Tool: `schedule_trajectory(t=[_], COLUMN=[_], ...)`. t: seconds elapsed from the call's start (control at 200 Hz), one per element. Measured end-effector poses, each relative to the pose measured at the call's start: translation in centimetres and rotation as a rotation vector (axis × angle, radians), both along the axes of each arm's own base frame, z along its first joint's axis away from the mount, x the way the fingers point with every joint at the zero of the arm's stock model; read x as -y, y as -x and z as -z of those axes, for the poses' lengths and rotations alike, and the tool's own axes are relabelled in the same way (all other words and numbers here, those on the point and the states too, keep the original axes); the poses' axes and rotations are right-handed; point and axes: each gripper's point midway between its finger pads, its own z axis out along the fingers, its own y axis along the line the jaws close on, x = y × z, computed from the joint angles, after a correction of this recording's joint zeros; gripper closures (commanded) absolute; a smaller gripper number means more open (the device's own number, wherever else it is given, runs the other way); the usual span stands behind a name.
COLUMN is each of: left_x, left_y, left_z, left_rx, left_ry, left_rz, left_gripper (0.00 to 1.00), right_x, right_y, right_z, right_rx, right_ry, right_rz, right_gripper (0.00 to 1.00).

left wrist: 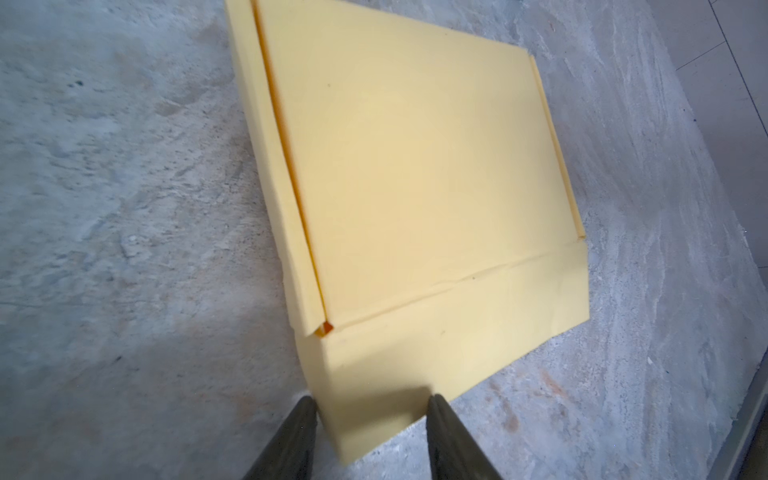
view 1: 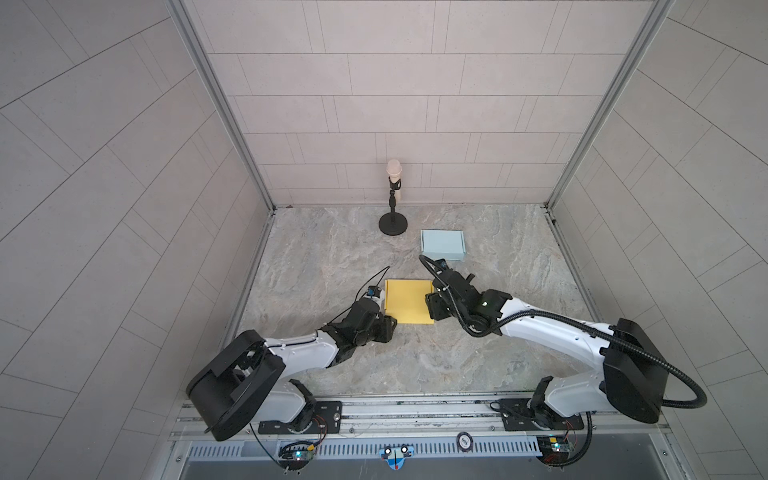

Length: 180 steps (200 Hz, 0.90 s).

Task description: Fold the paper box

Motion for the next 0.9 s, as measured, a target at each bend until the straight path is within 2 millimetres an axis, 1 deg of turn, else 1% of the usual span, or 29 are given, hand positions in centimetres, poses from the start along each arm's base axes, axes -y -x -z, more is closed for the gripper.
schedule_trajectory(t=[0.085, 0.185, 0.325, 0.601, 0.696, 0.801, 0.841, 0.901], left_x=[0.0, 0.0, 0.1, 0.1, 0.0, 0.0, 0.0, 0.1], left_y=[-0.1, -0.1, -0.2, -0.6, -0.6, -0.7, -0.8, -1.0], left_z=[-0.1, -0.1, -0.2, 0.1, 0.2, 0.2, 0.2, 0.0], left_rx=[0.002, 0.002, 0.004, -0.002, -0.005, -0.006, -0.006, -0.002], left_ry=[0.001, 0.002, 0.002, -0.008, -0.010, -0.009, -0.009, -0.008], left_rz=[-0.001, -0.001, -0.001, -0.003, -0.006, -0.008, -0.009, -0.008], left_gripper=[0.53, 0.53, 0.53, 0.53, 0.53, 0.53, 0.53, 0.53], right_x=[-0.6, -1.6, -3.2, -5.6, -5.9, -5.9, -6.0, -6.0], right_y=[-1.8, -3.8, -5.9, -9.2, -10.0, -10.3, -10.4, -10.5], right_z=[-0.7, -0.4, 1.0, 3.7, 4.9, 6.3, 6.6, 6.6], right_rx=[0.010, -0.004, -0.047, -0.117, -0.142, -0.177, -0.184, -0.188], right_ry=[0.008, 0.018, 0.019, -0.007, -0.013, -0.013, -0.018, -0.030], right_rz=[-0.002, -0.019, -0.054, -0.098, -0.103, -0.109, -0.111, -0.116], right_gripper=[0.35, 0.34, 0.32, 0.28, 0.27, 0.27, 0.27, 0.28])
